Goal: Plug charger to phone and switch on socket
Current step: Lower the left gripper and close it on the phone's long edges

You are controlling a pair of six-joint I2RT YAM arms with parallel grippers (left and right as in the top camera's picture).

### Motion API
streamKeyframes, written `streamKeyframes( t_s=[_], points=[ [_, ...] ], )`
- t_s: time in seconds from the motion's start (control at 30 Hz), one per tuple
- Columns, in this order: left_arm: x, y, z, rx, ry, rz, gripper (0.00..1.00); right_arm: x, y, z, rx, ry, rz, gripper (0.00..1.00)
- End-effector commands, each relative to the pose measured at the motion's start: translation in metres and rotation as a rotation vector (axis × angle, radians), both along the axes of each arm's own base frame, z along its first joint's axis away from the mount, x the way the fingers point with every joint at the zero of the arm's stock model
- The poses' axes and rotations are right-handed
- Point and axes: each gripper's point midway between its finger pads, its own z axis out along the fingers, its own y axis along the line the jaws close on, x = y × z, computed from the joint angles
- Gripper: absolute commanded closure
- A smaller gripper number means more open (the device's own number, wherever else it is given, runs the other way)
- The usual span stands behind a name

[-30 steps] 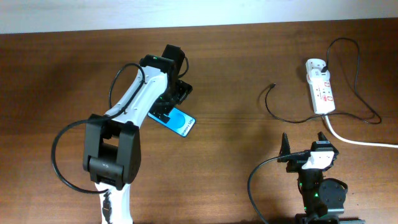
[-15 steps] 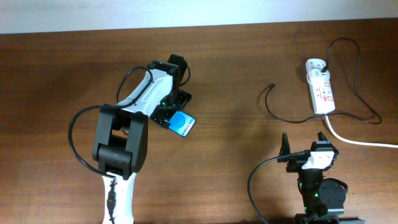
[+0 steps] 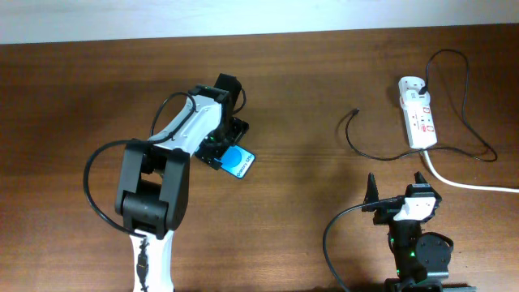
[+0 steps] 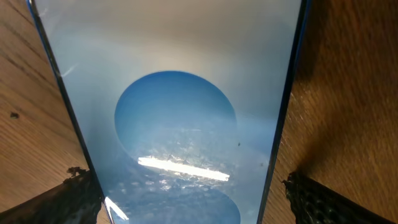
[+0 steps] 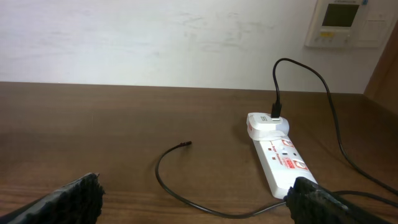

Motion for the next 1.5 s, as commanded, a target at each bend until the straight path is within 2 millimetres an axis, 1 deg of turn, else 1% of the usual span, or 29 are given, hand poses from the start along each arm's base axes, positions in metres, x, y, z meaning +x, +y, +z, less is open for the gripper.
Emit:
streamKeyframes(
  t_s=[0.0,0.23,0.33,0.43,0.57,0.73,0.8,0.83,0.93,1.03,1.1,1.3,1.47],
  points=[
    [-0.0496,0.0137,-0.0527,0.049,0.200,-0.001,0.01,-0.0001,-0.0023,-0.0030,0.004,0.004,-0.011,0.02],
    [-0.0513,0.0118,-0.0524,0.024,0.210,-0.039,0.00,-0.0001,-0.0023,-0.0030,0.004,0.004,-0.011,0.02],
    [-0.0513,0.0119,-0.0524,0.024,0.211,-0.039,0.03,-0.0001,-0.0023,-0.0030,0.004,0.004,-0.011,0.02],
    [-0.0513,0.0119,-0.0524,0.024,0.211,-0.039,0.09,-0.0001,-0.0023,-0.0030,0.004,0.004,-0.011,0.02],
    [-0.0515,0.0120,-0.0525,0.025,0.211,-0.040,0.13,-0.0001,-0.0023,-0.0030,0.004,0.004,-0.011,0.01],
    [-0.0516,0.0121,-0.0526,0.024,0.212,-0.047,0.17,-0.0001,-0.0023,-0.0030,0.004,0.004,-0.011,0.02],
    [-0.0515,0.0123,-0.0526,0.025,0.211,-0.047,0.17,-0.0001,-0.0023,-0.0030,0.004,0.004,-0.011,0.02],
    [-0.0515,0.0122,-0.0526,0.025,0.211,-0.047,0.22,-0.0001,-0.0023,-0.0030,0.004,0.004,-0.011,0.02],
    [-0.0514,0.0123,-0.0526,0.025,0.211,-0.047,0.25,-0.0001,-0.0023,-0.0030,0.004,0.004,-0.011,0.02],
    [-0.0514,0.0123,-0.0526,0.025,0.211,-0.047,0.30,-0.0001,-0.0023,-0.0030,0.004,0.004,-0.011,0.01],
    [-0.0507,0.0120,-0.0528,0.020,0.207,-0.078,0.34,-0.0001,-0.0023,-0.0030,0.004,0.004,-0.011,0.01],
    [-0.0499,0.0145,-0.0530,0.031,0.203,-0.102,0.36,-0.0001,-0.0023,-0.0030,0.004,0.004,-0.011,0.02],
    [-0.0496,0.0149,-0.0531,0.028,0.201,-0.143,0.36,-0.0001,-0.0023,-0.0030,0.004,0.004,-0.011,0.01]
  ],
)
